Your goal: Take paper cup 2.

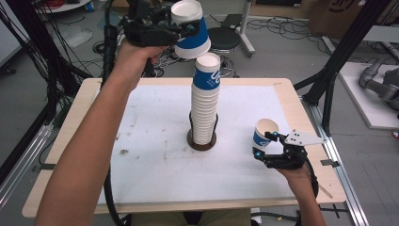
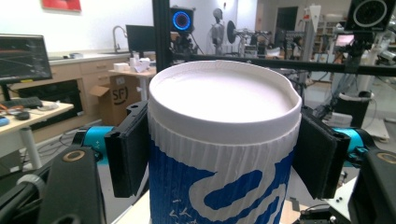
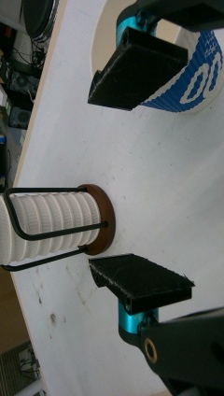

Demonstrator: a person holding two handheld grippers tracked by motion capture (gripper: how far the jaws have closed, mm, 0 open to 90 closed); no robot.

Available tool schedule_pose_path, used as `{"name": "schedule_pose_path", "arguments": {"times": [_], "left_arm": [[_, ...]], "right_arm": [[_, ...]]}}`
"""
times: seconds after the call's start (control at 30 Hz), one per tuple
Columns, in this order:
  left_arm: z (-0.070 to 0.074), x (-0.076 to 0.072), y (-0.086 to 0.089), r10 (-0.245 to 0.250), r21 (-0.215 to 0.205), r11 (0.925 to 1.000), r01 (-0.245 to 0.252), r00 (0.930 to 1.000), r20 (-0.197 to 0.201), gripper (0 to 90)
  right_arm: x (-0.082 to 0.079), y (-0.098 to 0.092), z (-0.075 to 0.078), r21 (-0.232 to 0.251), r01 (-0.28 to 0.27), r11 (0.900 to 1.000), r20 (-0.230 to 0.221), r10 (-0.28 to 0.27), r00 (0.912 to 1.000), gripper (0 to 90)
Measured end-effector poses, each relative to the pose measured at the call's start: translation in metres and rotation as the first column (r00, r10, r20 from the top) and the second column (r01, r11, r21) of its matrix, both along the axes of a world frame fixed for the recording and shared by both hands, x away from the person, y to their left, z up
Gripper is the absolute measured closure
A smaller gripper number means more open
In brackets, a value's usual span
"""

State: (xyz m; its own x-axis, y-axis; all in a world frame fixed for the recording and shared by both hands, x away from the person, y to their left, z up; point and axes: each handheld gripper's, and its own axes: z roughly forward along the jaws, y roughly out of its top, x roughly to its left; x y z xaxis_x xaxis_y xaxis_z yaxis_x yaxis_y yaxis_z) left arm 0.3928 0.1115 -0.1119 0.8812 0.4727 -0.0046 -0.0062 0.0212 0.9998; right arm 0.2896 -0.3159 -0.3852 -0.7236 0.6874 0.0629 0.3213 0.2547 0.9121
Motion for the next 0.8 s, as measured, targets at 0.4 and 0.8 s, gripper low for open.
{"name": "schedule_pose_path", "arguments": {"times": [0.4, 0.8], "left_arm": [[-0.025, -0.019, 0.055, 0.046, 0.003, 0.9989, -0.046, 0.9989, 0.005, 28.4], [-0.074, -0.035, 0.083, 0.053, 0.024, 0.9983, -0.053, 0.9986, -0.004, 28.4]], "right_arm": [[0.0, 0.005, -0.001, 0.004, -0.01, 1.0, 0.004, 0.01, 0.9999, 19.1], [0.001, 0.01, -0.002, -0.005, -0.024, 1.0, 0.007, 0.024, 0.9997, 19.1]]}}
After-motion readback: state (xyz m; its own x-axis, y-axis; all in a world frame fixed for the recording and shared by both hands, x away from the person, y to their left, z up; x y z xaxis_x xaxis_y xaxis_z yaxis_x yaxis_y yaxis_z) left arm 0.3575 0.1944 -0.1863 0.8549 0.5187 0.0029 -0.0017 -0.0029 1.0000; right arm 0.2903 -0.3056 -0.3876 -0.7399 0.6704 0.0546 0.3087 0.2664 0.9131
